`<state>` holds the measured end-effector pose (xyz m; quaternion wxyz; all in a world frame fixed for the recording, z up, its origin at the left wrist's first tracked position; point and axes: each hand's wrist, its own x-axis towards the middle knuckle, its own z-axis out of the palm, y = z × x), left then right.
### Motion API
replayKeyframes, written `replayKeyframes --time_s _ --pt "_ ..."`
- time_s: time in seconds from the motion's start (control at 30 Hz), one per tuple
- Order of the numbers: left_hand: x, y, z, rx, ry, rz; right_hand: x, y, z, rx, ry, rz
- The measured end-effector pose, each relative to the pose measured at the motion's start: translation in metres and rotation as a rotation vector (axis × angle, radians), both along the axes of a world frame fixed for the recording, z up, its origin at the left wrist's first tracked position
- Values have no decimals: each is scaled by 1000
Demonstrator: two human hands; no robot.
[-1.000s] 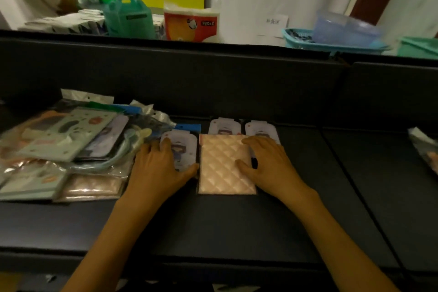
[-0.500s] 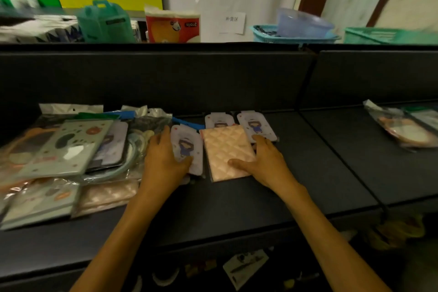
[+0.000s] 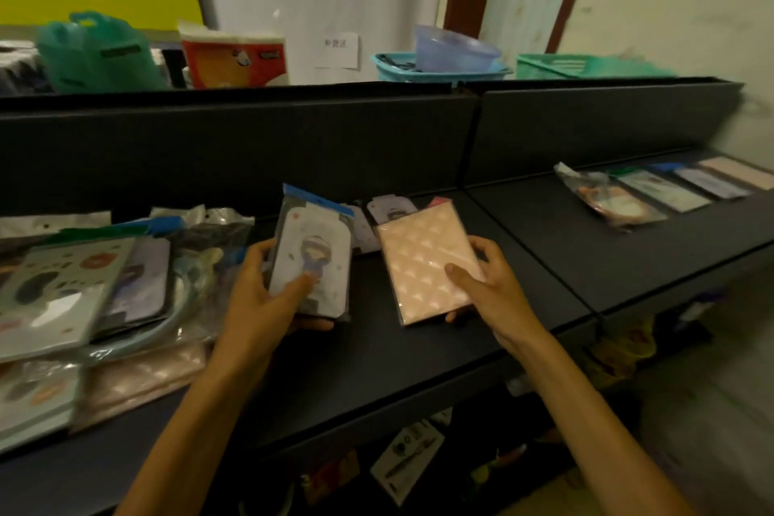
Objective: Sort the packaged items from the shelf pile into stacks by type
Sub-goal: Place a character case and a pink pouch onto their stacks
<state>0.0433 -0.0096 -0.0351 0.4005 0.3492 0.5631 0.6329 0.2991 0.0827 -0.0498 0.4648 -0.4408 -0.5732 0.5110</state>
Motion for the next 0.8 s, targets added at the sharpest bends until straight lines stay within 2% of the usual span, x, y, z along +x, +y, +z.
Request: replayKeyframes --time_s 0.33,0.53,0.8 --pt "118 39 3 -28 -27 -306 146 -12 5 96 -31 -213" --pt "234 62 11 27 -22 -424 267 -9 6 106 -3 -352" --pt "393 99 7 112 0 -477 423 1 0 132 2 -419"
